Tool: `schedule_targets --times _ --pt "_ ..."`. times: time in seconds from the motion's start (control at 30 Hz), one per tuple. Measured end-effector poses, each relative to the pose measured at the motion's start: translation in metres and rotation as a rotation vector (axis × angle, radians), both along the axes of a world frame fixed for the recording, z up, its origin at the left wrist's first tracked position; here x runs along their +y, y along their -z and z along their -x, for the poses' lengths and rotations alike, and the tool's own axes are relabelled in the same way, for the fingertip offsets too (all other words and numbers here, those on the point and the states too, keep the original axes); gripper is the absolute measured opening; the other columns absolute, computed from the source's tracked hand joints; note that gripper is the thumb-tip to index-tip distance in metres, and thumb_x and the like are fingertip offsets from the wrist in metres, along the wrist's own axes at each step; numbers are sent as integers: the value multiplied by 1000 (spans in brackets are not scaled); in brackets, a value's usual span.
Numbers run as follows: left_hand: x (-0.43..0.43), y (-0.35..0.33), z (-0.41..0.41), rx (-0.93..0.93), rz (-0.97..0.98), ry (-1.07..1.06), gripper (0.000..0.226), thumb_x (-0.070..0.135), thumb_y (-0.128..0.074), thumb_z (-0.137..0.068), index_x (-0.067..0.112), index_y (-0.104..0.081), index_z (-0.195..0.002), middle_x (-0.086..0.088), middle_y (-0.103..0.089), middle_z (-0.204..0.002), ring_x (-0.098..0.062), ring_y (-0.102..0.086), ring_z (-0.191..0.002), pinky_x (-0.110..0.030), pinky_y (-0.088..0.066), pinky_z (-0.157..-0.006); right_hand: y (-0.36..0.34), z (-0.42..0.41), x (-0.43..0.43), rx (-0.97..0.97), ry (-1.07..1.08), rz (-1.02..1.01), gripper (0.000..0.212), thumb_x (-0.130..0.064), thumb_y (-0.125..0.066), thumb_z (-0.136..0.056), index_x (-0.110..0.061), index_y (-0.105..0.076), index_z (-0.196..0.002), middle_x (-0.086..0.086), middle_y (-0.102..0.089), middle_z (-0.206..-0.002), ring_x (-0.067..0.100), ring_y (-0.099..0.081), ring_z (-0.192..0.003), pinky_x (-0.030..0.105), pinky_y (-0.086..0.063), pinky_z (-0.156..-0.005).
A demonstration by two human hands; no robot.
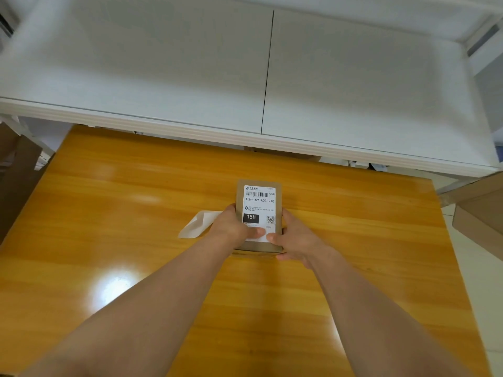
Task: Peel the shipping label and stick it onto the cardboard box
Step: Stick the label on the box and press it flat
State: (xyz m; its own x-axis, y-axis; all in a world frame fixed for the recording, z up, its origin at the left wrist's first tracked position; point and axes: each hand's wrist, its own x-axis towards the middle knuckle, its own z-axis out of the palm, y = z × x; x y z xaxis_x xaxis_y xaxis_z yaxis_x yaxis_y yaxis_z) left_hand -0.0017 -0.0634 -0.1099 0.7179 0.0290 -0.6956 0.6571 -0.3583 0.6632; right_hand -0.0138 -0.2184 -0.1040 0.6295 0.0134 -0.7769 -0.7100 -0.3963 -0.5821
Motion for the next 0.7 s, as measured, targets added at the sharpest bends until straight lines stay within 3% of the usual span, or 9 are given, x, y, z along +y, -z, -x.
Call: schedule_targets --times 0.23,0.3,0.4,0.5,0.67,0.7 --pt "1 2 -2 2 -5 -1 74 16 -90 -66 21 -53 -130 7 -68 -123 -21 -61 -117 -44 -49 -101 -7 -6 -9 106 -79 -87 100 5 -69 -85 -51 -18 -150 -1 -59 -136 22 -58 -119 47 -53 -96" --pt "0 2 -3 -2 5 13 76 17 -90 -65 22 -54 -132 6 -69 -124 -21 -61 -119 -44 -48 -103 -11 -9 -7 113 -41 -85 88 -9 -74 -85 -46 -25 -148 -2 -58 -139 25 -55 -124 55 -48 -101" --pt "0 1 -3 -8 8 25 74 16 -88 -69 23 -53 -134 6 -69 -124 -21 -61 -117 -40 -48 -101 -15 -14 4 39 40 26 62 -40 -72 -87 -35 -41 -141 -1 -58 -138 30 -57 -119 56 -51 -95" --pt "1 -1 -1 -8 23 35 74 17 -87 -69 24 -52 -134 7 -69 -124 -17 -61 -107 -33 -50 -93 -13 -15 17 -50 43 158 57 -46 -70 -86 -26 -47 -134 1 -62 -128 29 -61 -110 51 -56 -85" --pt "-3 -8 0 12 20 52 118 17 -90 -64 22 -14 -154 4 -60 -133 -21 -57 -116 -34 -45 -101 -6 -11 22 -150 26 277 53 -37 -72 -85 -20 -50 -131 2 -65 -128 27 -63 -110 47 -55 -90" --pt "-3 -6 2 7 25 60 122 18 -92 -60 23 -14 -154 5 -61 -132 -21 -58 -118 -37 -47 -103 -7 -11 22 -151 27 275 53 -37 -72 -86 -20 -50 -131 1 -65 -129 27 -63 -110 47 -55 -89"
